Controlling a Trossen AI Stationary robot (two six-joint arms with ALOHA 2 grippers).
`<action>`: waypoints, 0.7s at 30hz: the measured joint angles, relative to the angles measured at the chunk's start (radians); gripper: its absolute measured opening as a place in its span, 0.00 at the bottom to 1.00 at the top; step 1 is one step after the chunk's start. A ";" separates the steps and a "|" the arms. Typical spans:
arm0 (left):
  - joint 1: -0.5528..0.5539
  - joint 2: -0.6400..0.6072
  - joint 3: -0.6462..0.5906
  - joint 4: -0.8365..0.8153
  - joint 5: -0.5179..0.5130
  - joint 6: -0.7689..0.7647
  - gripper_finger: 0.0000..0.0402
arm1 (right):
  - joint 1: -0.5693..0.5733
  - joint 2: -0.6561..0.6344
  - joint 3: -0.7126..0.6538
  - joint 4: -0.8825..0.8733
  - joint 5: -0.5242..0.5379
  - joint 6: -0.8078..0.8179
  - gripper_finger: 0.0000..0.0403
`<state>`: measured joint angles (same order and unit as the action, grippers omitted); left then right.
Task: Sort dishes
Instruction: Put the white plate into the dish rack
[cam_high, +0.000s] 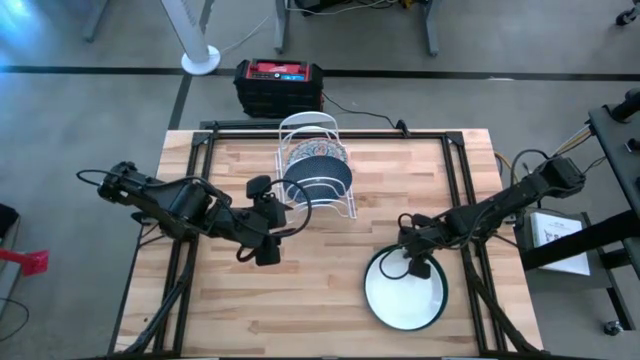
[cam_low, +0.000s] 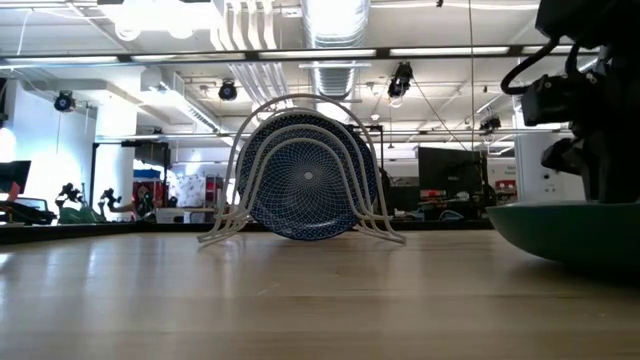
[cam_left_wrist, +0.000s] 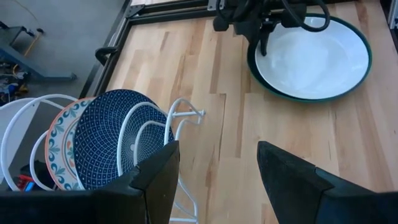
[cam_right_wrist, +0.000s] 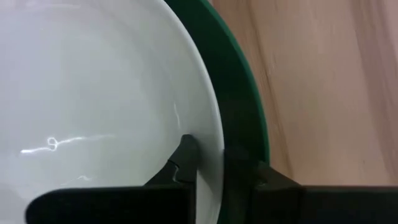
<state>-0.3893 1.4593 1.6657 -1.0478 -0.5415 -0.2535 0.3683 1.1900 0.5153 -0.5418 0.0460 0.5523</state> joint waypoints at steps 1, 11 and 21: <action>0.000 0.000 0.000 0.000 0.000 0.000 0.51 | 0.000 0.000 0.008 -0.003 0.002 -0.002 0.07; 0.000 0.013 0.000 0.003 0.002 -0.015 0.51 | 0.000 -0.007 0.110 -0.100 0.009 -0.015 0.04; -0.002 0.069 0.000 0.008 0.035 -0.025 0.51 | 0.000 -0.010 0.116 -0.112 0.011 -0.011 0.04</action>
<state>-0.3916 1.5286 1.6657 -1.0399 -0.5063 -0.2788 0.3683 1.1796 0.6315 -0.6534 0.0574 0.5414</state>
